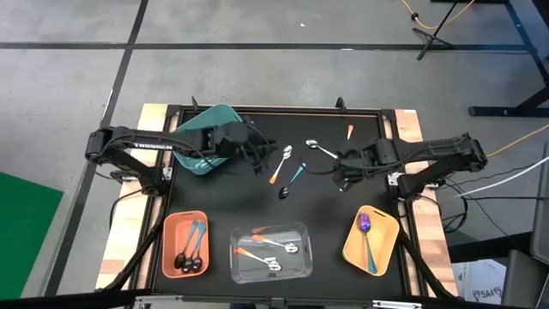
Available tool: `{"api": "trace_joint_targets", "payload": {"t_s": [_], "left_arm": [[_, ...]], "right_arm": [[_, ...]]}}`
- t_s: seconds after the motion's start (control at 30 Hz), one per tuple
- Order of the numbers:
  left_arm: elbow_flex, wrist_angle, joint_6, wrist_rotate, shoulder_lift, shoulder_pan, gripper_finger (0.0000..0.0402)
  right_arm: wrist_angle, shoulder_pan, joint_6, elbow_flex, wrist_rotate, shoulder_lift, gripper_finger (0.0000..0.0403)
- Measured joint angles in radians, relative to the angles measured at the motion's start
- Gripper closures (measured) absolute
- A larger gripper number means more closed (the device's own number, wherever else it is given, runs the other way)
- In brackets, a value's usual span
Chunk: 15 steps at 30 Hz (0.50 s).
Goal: Sort silverware by color (type)
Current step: Put the orange spoon into the transparent bin
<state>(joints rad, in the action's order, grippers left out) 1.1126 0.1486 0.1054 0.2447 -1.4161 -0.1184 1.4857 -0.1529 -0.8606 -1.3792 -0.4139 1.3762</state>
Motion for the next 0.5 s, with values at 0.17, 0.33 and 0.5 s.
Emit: {"api": "trace_joint_targets", "payload": {"t_s": [0.17, 0.33, 0.5], "left_arm": [[0.0, -0.072, -0.011, 0.002, -0.094, 0.016, 0.0271], [0.0, -0.092, 0.001, 0.017, -0.2, 0.014, 0.0257], [0.0, -0.098, 0.06, 0.079, -0.307, 0.01, 0.026]], "right_arm": [[0.003, 0.006, 0.101, 0.0, 0.004, 0.0, 0.0311], [0.001, 0.005, 0.141, 0.0, 0.004, 0.0, 0.0311], [-0.002, 0.005, 0.17, 0.0, 0.004, 0.0, 0.0311]]}}
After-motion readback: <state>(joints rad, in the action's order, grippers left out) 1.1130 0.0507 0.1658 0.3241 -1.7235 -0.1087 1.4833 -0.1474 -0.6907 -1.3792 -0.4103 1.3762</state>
